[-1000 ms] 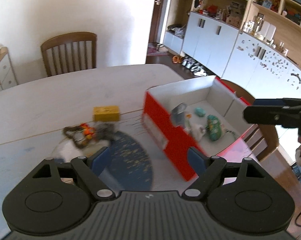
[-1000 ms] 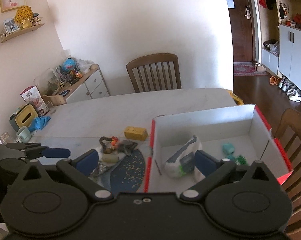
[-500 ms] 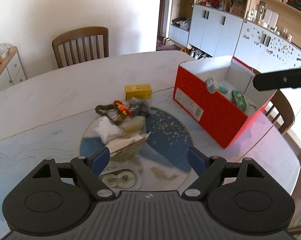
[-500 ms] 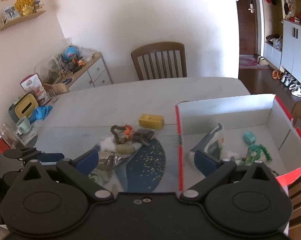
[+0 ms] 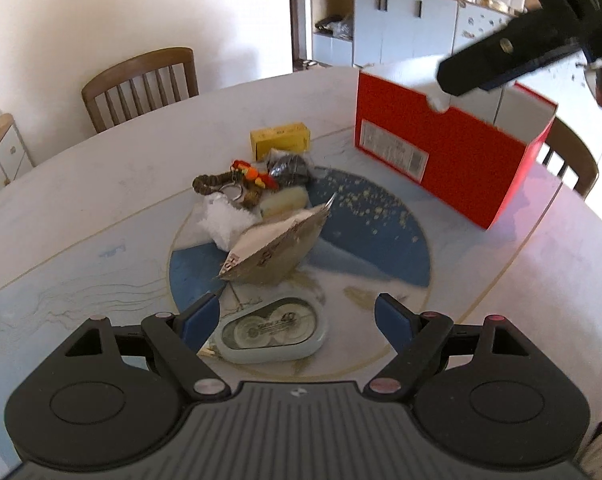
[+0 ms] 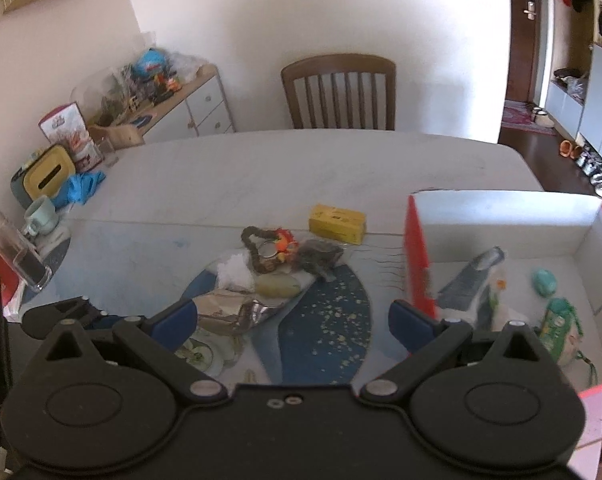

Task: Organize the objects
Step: 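Grasp the white tape roll with left tool while right tool grasps the silver ZHOUSHI bag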

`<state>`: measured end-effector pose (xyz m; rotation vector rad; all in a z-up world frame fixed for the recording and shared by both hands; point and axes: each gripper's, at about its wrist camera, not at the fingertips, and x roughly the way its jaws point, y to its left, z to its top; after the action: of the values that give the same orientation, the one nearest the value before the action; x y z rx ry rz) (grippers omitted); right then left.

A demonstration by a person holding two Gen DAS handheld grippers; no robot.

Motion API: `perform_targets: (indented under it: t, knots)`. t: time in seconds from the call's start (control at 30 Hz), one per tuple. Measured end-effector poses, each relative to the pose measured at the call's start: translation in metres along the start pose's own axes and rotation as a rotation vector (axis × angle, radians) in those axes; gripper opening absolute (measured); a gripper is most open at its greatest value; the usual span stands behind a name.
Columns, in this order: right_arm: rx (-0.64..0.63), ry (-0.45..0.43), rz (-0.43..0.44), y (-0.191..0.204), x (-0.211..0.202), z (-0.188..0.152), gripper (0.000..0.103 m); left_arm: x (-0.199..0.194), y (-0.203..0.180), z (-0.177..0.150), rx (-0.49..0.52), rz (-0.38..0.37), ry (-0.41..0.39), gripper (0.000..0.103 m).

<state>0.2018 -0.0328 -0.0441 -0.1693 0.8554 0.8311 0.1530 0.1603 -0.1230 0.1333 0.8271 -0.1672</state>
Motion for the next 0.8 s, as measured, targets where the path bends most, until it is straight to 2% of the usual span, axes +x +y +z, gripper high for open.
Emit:
perform_targets:
  t: [0.4, 0.63, 0.8]
  knots:
    - [-0.015, 0.106, 0.019, 0.035, 0.064, 0.023, 0.102, 0.027, 0.012, -0.005, 0.128, -0.052, 0.035, 0.085]
    - [0.005, 0.227, 0.039, 0.057, 0.113, 0.038, 0.102, 0.038, 0.021, -0.004, 0.148, -0.079, 0.053, 0.085]
    - [0.043, 0.291, -0.006, 0.061, 0.141, 0.038, 0.102, 0.043, 0.023, -0.005, 0.170, -0.101, 0.057, 0.085]
